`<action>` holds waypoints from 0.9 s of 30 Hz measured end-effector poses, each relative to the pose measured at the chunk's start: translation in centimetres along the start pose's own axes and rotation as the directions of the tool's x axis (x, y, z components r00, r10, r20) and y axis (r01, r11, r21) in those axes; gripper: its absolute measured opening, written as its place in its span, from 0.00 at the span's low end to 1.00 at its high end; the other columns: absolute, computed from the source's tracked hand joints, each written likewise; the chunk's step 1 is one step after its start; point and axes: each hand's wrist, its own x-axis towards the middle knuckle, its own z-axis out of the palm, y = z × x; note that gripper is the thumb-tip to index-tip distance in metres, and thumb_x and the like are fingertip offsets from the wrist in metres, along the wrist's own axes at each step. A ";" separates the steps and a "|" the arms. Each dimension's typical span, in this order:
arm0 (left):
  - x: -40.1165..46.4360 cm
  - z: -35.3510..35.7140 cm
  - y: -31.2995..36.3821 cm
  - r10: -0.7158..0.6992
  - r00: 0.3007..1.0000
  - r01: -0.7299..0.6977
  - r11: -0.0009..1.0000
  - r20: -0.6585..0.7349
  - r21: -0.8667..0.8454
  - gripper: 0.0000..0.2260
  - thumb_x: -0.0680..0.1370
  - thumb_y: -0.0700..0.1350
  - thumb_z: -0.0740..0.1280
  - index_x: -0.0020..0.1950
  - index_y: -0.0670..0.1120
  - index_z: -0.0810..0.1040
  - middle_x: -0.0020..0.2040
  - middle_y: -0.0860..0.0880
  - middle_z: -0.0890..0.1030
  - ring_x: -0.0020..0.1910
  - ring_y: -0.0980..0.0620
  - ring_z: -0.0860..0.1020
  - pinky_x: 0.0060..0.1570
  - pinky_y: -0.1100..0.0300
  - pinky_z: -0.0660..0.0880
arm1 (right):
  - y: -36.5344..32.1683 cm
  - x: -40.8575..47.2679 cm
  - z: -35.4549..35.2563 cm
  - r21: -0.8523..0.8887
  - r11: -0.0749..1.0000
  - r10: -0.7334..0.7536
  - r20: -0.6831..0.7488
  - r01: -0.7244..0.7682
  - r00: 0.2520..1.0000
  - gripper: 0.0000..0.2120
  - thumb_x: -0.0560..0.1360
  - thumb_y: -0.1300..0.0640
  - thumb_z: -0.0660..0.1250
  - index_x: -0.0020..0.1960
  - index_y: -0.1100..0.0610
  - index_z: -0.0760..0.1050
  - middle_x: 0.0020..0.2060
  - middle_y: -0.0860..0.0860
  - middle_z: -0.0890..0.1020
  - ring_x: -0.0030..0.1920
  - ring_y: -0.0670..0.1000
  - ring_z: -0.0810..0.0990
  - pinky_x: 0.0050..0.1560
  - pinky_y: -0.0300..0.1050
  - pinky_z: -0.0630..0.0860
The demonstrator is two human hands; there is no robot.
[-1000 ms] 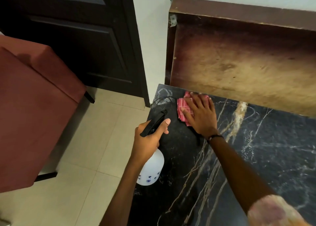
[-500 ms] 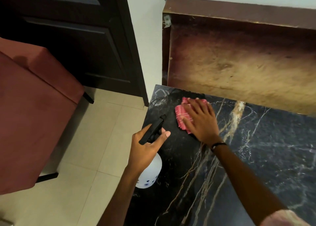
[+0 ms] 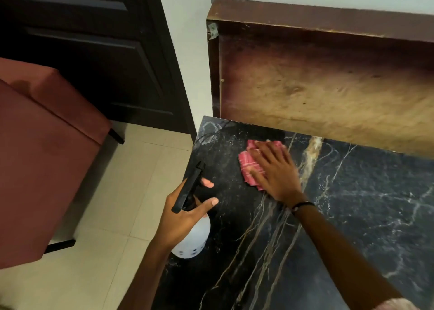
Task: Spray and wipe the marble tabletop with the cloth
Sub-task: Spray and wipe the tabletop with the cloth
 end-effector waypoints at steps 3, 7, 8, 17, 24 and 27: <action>-0.1 0.0 0.1 -0.001 1.000 0.001 1.000 0.021 0.031 0.09 0.71 0.37 0.72 0.50 0.45 0.80 0.33 0.51 0.81 0.29 0.58 0.79 0.38 0.73 0.74 | 4.9 -1.2 -0.6 0.047 0.983 0.182 -0.044 -0.180 0.982 0.30 0.79 0.36 0.44 0.74 0.49 0.61 0.72 0.53 0.67 0.73 0.57 0.62 0.73 0.61 0.56; 0.2 0.1 0.2 0.004 1.000 -0.005 0.996 0.017 0.084 0.07 0.76 0.34 0.66 0.46 0.45 0.80 0.30 0.58 0.81 0.25 0.58 0.74 0.32 0.70 0.73 | 6.0 2.3 -0.9 0.083 0.915 0.399 -0.037 -0.395 0.916 0.30 0.78 0.36 0.44 0.74 0.50 0.62 0.73 0.54 0.67 0.73 0.61 0.61 0.72 0.65 0.54; 0.3 0.2 0.3 -0.005 1.000 0.004 0.996 0.007 0.091 0.09 0.76 0.33 0.65 0.43 0.45 0.79 0.29 0.59 0.81 0.24 0.59 0.74 0.30 0.70 0.73 | 5.4 3.2 -0.9 0.090 0.904 0.422 -0.021 -0.419 0.906 0.31 0.78 0.36 0.43 0.75 0.49 0.61 0.74 0.55 0.65 0.74 0.62 0.59 0.73 0.66 0.51; 0.9 1.7 1.0 -0.025 1.000 0.024 0.994 0.007 0.109 0.11 0.73 0.28 0.63 0.49 0.41 0.80 0.27 0.58 0.79 0.21 0.58 0.72 0.24 0.66 0.68 | 2.0 -2.7 -0.6 0.026 1.000 -0.014 0.044 0.013 0.999 0.29 0.79 0.36 0.44 0.75 0.48 0.60 0.74 0.53 0.66 0.75 0.58 0.60 0.74 0.62 0.54; -0.2 4.0 1.1 -0.056 0.997 0.050 0.994 0.059 0.098 0.12 0.73 0.27 0.63 0.49 0.39 0.81 0.30 0.54 0.79 0.22 0.61 0.72 0.28 0.72 0.68 | 11.8 -3.0 -1.5 0.094 0.922 0.376 0.021 -0.376 0.926 0.34 0.77 0.34 0.38 0.75 0.50 0.61 0.74 0.54 0.66 0.73 0.61 0.61 0.73 0.65 0.54; -0.8 5.0 1.2 -0.089 0.993 0.082 0.993 0.076 0.084 0.12 0.73 0.27 0.63 0.49 0.39 0.81 0.29 0.58 0.80 0.26 0.66 0.76 0.31 0.74 0.71 | 10.3 0.6 -1.5 0.122 0.880 0.458 0.044 -0.460 0.888 0.34 0.77 0.34 0.39 0.77 0.49 0.56 0.76 0.56 0.61 0.76 0.63 0.54 0.74 0.66 0.46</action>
